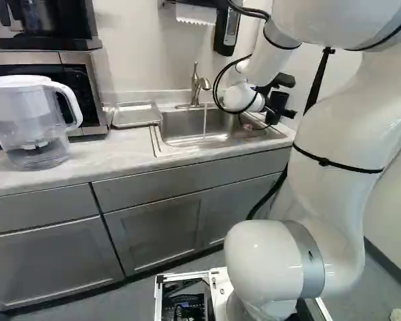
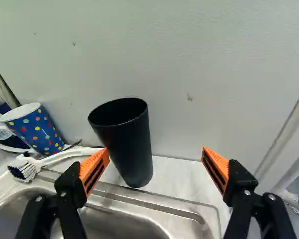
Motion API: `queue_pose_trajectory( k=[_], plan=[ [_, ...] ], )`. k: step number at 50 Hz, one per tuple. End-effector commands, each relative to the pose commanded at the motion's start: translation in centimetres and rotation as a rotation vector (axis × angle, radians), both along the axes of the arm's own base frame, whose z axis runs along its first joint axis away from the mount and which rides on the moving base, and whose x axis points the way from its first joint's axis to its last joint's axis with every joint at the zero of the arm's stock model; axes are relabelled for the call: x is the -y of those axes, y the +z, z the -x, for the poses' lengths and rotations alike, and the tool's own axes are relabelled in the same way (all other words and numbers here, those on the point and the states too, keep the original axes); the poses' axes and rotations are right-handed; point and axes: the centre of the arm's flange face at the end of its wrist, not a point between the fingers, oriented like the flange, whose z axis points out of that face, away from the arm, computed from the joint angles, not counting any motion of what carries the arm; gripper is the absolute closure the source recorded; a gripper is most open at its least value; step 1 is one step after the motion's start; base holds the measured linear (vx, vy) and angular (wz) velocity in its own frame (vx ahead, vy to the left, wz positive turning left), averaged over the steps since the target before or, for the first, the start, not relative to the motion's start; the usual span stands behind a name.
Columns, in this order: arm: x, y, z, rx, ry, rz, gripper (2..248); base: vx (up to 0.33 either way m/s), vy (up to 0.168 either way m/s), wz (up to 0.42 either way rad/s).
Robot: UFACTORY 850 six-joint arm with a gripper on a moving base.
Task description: Rinse the cup and place it in the tray
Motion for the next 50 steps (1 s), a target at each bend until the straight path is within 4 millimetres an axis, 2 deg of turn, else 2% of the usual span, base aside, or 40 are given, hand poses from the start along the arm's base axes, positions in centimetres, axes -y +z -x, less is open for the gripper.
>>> queue_pose_trajectory(
  k=[22,40,50],
  plan=[
    [0.2,0.2,-1.3,0.020,-0.054,0.029,3,0.000,0.000,0.000],
    [-0.8,0.2,-2.0,0.022,-0.033,0.029,3,0.000,0.000,0.000],
    [-0.8,0.2,-3.0,0.026,-0.030,0.029,3,0.000,0.000,0.000]
  ],
)
